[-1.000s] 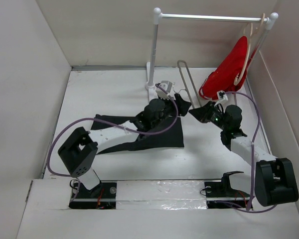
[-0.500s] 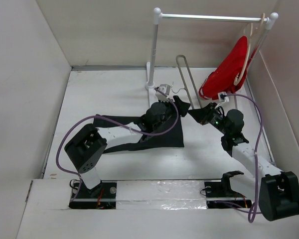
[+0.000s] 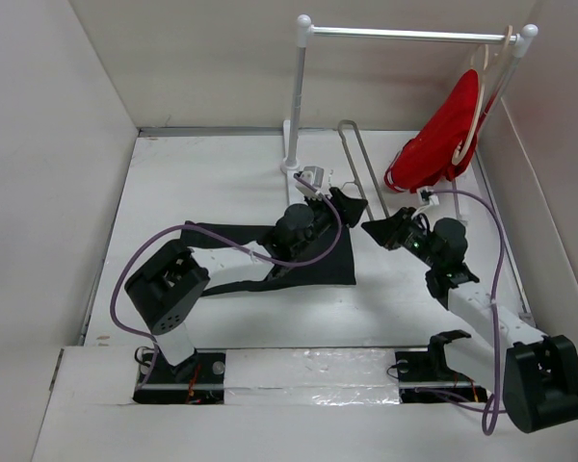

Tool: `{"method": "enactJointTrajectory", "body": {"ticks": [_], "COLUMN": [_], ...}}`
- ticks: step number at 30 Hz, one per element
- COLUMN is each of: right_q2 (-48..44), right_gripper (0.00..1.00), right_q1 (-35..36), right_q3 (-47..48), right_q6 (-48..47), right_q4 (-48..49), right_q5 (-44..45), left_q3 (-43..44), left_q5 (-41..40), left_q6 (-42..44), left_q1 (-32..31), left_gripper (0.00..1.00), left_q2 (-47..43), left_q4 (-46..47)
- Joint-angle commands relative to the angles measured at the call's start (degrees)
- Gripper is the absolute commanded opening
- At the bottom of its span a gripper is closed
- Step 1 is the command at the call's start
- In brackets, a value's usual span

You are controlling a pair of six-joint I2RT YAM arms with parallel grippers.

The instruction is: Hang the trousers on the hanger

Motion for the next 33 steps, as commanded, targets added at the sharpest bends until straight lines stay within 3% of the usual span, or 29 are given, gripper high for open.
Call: {"method": "enactJointTrajectory", "body": {"ticks": [1,6,9,14,16,20,21,24,28,29,30,32,33], "right_q2": [-0.8,-2.1,-2.5,-3.9,-4.1,-5.6,-6.4,-11.7,-22.4,-26.9,-28.8,-32.3,-32.3], "right_gripper": [0.14,0.14,0.14,0.14,0.16,0.36,0.49,0.71,0.78,0.76,0.63,0.3,0.05], "right_q1": [2.2,4.4,5.0,5.5,6.1,6.8,7.4,7.4,7.4,7.4,7.9,7.9,7.9], "right_q3": [0.2,-1.5,-2.3,-3.1,-3.7,-4.7,-5.2,-5.6,-1.8,-1.1,0.0,0.6,1.2], "right_q6": [-1.3,-1.2,-1.0,-1.6,-1.6,-3.0,-3.4,-6.5,-14.6,-15.3,-16.2,-18.3,-19.0], "right_q4": [3.4,2.8,3.0,1.6,1.3,-0.2,-1.8,-9.6,-26.8,-29.8,-35.3,-38.8,-41.4], "right_q5": [0.7,2.5,2.5,4.1,4.1,4.3,4.3,4.6,7.6,10.5,12.2,16.8,17.7], "left_q3": [2.8,3.4,4.2,2.8,2.8,0.7,0.1,-2.6,-8.5,-9.3,-10.1,-11.5,-11.7], "left_q5": [0.7,-0.6,-0.8,-2.2,-2.4,-2.1,-1.7,0.2,1.9,1.9,2.0,1.8,1.8], "left_q6": [-0.7,-1.8,-2.6,-4.3,-4.6,-4.7,-5.4,-7.4,-13.4,-14.1,-14.9,-16.8,-17.3], "left_q1": [-0.2,0.3,0.3,0.3,0.3,0.3,0.3,0.3,0.3,0.3,-0.4,-1.8,-2.5], "left_gripper": [0.49,0.45,0.37,0.05,0.0,0.0,0.0,0.0,0.0,0.0,0.0,0.0,0.0], "left_q2": [0.3,2.0,3.2,3.1,2.9,2.2,2.2,2.0,1.3,0.9,0.7,0.5,0.6], "left_q4": [2.7,3.5,4.1,4.9,4.0,4.3,4.2,3.6,5.0,5.4,5.6,5.8,5.8]}}
